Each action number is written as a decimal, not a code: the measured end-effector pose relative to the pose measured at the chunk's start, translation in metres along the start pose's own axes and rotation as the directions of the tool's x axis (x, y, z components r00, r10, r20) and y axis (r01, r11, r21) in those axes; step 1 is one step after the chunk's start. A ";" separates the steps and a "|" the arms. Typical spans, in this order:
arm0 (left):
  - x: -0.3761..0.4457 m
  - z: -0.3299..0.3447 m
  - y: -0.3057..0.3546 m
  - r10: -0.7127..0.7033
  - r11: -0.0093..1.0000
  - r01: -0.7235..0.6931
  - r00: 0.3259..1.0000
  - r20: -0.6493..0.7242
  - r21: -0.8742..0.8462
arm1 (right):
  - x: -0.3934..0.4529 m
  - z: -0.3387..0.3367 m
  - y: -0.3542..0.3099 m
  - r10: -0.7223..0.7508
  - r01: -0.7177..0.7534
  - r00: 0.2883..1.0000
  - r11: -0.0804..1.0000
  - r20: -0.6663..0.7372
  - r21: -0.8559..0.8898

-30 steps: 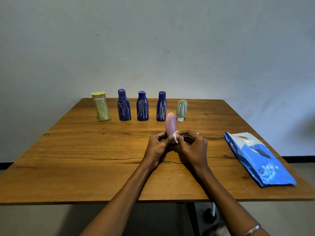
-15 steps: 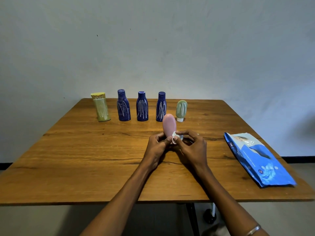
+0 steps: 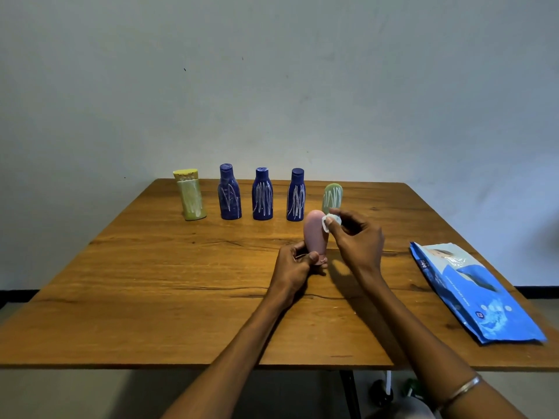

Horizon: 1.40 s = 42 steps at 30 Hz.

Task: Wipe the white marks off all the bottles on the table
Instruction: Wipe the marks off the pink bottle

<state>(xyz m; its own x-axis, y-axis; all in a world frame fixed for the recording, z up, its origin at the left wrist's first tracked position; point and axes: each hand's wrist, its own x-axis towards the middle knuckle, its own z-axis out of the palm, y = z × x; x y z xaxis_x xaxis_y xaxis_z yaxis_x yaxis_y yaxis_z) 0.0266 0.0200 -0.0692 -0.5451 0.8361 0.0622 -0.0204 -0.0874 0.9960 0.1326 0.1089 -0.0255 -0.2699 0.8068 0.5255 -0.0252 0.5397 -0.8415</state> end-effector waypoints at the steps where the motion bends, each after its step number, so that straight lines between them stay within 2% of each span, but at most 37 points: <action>1: 0.000 0.000 0.000 0.015 1.000 -0.015 1.000 -0.001 0.017 | 0.005 0.000 -0.001 -0.018 0.018 1.000 1.000 0.008 -0.020; 4: -0.001 0.002 0.001 0.044 0.994 -0.044 0.999 0.000 0.097 | 0.018 0.000 -0.011 -0.046 0.049 0.996 0.998 0.081 -0.040; 7: -0.001 0.002 0.001 0.071 0.985 -0.063 0.997 -0.043 0.161 | 0.031 0.000 -0.027 -0.131 0.193 0.953 0.957 0.273 -0.217; 10: 0.001 0.001 0.001 0.050 0.973 -0.031 0.996 -0.079 0.228 | 0.039 0.002 -0.041 -0.175 0.395 0.866 0.813 0.468 -0.428; 12: 0.001 0.001 0.000 0.058 0.958 -0.031 0.994 -0.088 0.286 | 0.038 0.005 -0.043 -0.187 0.522 0.795 0.696 0.578 -0.493; 16: 0.000 0.003 0.001 0.069 0.931 -0.028 0.993 -0.099 0.365 | 0.021 0.010 -0.034 -0.151 0.657 0.682 0.558 0.716 -0.507; 20: -0.003 0.003 0.002 0.111 0.929 -0.037 0.977 -0.183 0.369 | 0.000 0.015 -0.030 -0.204 0.761 0.570 0.494 0.796 -0.419; 22: -0.003 0.002 0.003 0.105 0.934 -0.032 0.976 -0.189 0.355 | 0.002 0.013 -0.032 -0.242 0.753 0.590 0.511 0.771 -0.415; 28: 0.000 0.004 0.003 0.080 0.961 -0.035 0.985 -0.153 0.275 | 0.017 0.003 -0.022 -0.364 0.604 0.766 0.688 0.530 -0.402; 32: 0.000 0.003 0.003 0.030 0.988 -0.011 0.992 -0.123 0.153 | 0.020 -0.005 -0.009 -0.359 0.447 0.890 0.810 0.283 -0.379; 34: 0.001 0.002 0.002 0.029 0.992 -0.013 0.991 -0.128 0.127 | 0.021 -0.008 -0.005 -0.298 0.346 0.936 0.881 0.189 -0.324; 37: 0.002 0.001 0.001 -0.009 0.999 0.014 0.995 -0.098 0.049 | 0.011 -0.008 0.001 -0.210 0.248 0.964 0.934 0.165 -0.257; 42: 0.001 0.000 0.004 -0.041 0.999 0.041 0.996 -0.073 -0.005 | -0.008 -0.009 0.007 -0.163 0.188 0.979 0.954 0.124 -0.234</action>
<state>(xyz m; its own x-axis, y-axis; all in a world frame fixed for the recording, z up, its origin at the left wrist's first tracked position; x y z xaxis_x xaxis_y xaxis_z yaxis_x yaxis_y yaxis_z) 0.0256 0.0205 -0.0650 -0.6036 0.7971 0.0163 -0.0469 -0.0559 0.9973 0.1432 0.1080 -0.0344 -0.3794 0.6721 0.6358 0.1508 0.7230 -0.6742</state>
